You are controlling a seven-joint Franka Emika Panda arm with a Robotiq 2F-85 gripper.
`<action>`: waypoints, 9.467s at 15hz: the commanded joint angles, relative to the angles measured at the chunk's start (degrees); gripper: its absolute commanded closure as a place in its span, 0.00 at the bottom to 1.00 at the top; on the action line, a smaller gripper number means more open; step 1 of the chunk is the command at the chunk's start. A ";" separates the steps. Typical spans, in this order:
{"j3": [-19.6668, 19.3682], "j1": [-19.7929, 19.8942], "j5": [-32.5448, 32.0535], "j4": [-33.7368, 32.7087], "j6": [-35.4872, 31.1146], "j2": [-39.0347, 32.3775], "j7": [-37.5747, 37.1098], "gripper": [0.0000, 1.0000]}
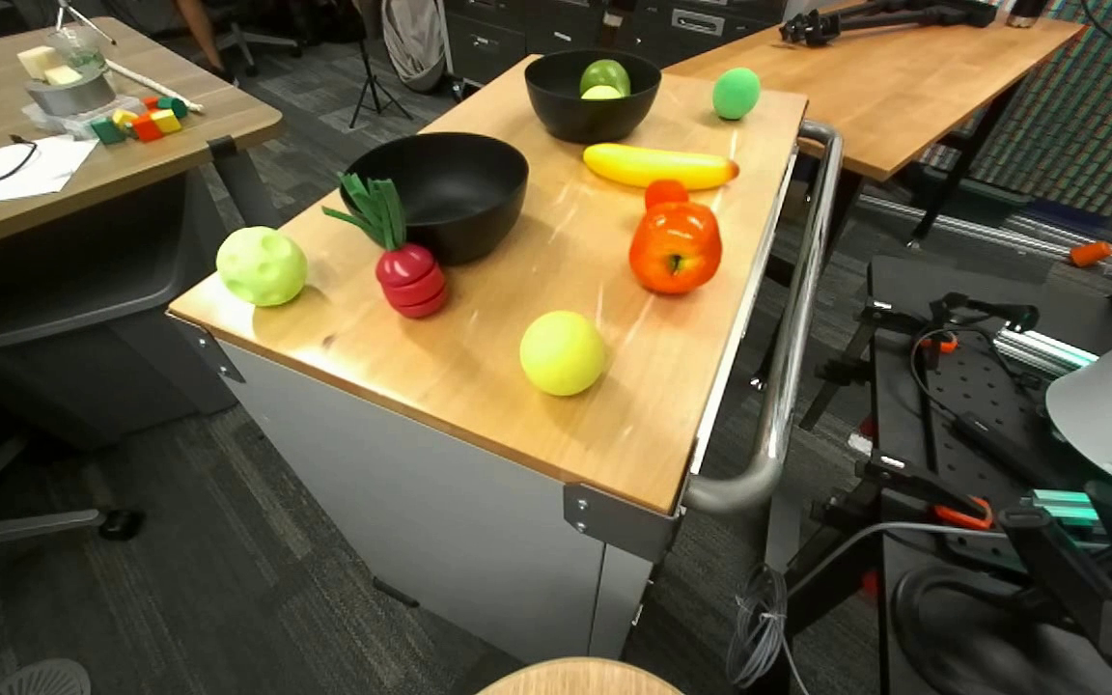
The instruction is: Take all the contents from the black bowls and place them on the table one at at time starting with the left bowl then right bowl
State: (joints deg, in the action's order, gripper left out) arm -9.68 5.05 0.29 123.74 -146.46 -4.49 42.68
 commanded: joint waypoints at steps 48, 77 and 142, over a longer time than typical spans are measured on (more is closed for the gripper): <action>5.56 6.82 5.52 -12.53 12.81 -12.69 -7.43 0.00; 6.12 5.12 -12.99 -14.86 4.69 -18.58 -7.68 0.60; 4.04 4.69 -11.03 -6.98 0.10 -8.28 -3.36 0.00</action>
State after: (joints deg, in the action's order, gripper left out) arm -5.19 9.09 -9.54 116.73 -143.49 -11.62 39.43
